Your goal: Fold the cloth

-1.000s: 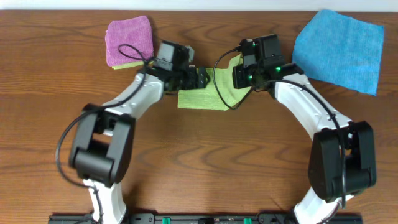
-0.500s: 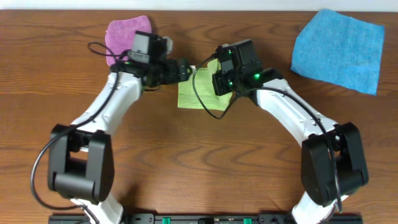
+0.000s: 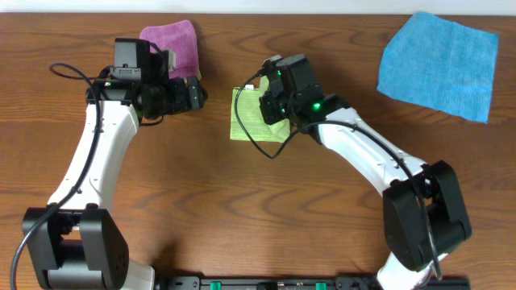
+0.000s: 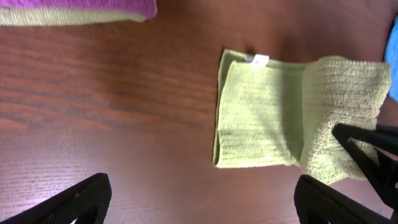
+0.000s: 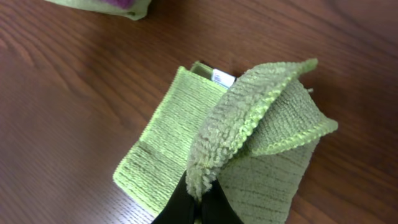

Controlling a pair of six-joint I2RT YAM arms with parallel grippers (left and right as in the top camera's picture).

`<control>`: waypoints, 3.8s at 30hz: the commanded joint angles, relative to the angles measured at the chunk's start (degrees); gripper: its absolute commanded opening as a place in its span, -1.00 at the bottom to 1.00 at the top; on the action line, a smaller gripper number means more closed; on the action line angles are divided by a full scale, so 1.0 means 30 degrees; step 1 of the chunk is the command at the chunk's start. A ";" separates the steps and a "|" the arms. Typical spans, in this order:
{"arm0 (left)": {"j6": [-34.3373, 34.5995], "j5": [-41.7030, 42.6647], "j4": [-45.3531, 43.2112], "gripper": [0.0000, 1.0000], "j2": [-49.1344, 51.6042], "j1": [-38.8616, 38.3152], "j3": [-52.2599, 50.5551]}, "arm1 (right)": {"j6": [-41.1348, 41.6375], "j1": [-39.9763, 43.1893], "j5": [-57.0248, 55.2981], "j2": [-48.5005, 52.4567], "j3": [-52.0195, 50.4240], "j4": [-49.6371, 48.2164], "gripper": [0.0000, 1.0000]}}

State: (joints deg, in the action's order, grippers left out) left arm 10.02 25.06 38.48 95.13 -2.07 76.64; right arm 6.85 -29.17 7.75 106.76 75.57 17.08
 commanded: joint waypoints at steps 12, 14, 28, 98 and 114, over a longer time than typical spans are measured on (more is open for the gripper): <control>-0.1443 -0.0561 0.0313 0.90 -0.0153 0.0095 0.0262 | 0.0845 -0.1290 -0.1763 0.1173 0.0255 -0.1537 0.98; -0.1457 -0.0561 0.0313 0.90 -0.0153 0.0095 0.0262 | 0.0860 -0.1290 -0.1887 0.1173 0.0255 -0.1996 0.98; -0.2754 0.0299 0.2725 0.90 -0.0153 0.0095 0.0262 | 0.2222 -0.1158 -0.2739 0.0372 0.0299 -0.0743 0.99; -0.5355 0.4918 0.3206 0.91 -0.0146 0.2433 0.0240 | -0.5231 -0.1778 -0.0794 0.2747 0.3818 0.1377 0.88; -0.5355 0.4918 0.1800 0.90 -0.0146 0.2433 0.0240 | 0.0299 -0.1974 -0.4255 0.5705 0.4750 -0.1122 0.52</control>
State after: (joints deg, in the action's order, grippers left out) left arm -4.97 40.07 44.21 95.13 5.06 76.64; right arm 3.33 -34.94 -5.82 124.49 86.65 14.13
